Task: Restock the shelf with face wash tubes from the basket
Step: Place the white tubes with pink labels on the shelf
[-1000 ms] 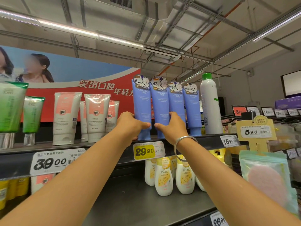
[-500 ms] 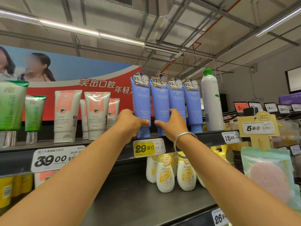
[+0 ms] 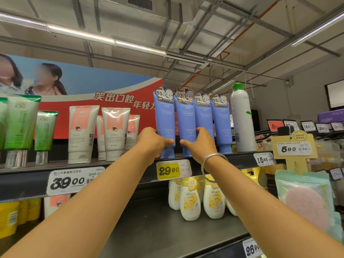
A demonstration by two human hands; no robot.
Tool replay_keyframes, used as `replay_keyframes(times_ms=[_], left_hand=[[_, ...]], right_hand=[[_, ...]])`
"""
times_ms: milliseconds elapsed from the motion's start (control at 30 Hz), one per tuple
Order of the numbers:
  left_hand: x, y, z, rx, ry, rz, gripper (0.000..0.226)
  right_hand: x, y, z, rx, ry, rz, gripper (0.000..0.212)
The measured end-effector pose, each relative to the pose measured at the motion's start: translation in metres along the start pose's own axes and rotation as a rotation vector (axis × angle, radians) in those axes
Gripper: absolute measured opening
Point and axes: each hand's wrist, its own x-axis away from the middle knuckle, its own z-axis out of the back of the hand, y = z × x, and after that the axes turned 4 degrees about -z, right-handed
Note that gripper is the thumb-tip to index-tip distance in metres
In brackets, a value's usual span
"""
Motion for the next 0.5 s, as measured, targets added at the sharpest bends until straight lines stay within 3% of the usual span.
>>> replay_keyframes(times_ms=[200, 367, 500], left_hand=[[0.007, 0.006, 0.004, 0.028, -0.025, -0.005, 0.04], [0.03, 0.016, 0.01, 0.002, 0.151, -0.18, 0.039], [0.08, 0.011, 0.002, 0.137, -0.008, -0.223, 0.006]], right_hand=[[0.01, -0.003, 0.01, 0.031, 0.026, 0.005, 0.054], [0.034, -0.006, 0.033, -0.105, 0.074, 0.044, 0.043], [0.069, -0.004, 0.053, -0.275, 0.023, -0.023, 0.021]])
